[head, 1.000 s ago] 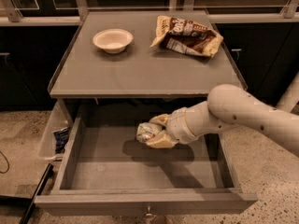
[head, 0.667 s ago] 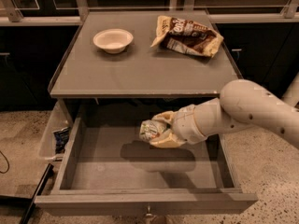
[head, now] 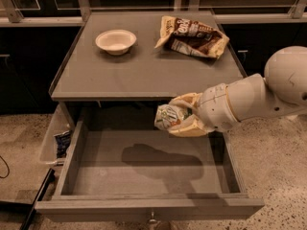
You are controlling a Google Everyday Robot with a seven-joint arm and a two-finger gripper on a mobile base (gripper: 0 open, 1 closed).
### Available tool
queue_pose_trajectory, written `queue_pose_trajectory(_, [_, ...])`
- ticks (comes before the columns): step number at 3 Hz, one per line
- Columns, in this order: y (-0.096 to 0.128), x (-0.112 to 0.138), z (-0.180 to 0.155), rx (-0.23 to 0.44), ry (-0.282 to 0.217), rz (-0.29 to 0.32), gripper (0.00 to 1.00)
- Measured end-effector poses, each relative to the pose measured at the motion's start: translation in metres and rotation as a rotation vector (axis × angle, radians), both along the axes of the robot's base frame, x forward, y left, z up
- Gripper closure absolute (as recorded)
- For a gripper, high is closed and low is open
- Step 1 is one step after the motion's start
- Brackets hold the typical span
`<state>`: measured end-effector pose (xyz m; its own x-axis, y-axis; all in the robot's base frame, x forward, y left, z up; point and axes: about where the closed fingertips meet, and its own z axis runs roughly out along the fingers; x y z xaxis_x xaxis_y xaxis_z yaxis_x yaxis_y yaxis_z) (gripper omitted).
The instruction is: Pick 7up can from top drawer and place on counter
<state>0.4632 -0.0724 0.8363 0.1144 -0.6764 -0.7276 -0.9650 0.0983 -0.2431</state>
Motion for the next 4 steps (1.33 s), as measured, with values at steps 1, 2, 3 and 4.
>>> queue_pose_trajectory(1, [0.0, 0.0, 0.0, 0.0, 0.0, 0.0, 1.0])
queue_pose_trajectory(2, [0.004, 0.025, 0.009, -0.036, -0.042, -0.001, 1.0])
queue_pose_trajectory(3, [0.012, 0.069, 0.031, -0.045, -0.095, 0.012, 1.0])
queue_pose_trajectory(4, [0.023, 0.121, 0.058, -0.051, -0.146, 0.03, 1.0])
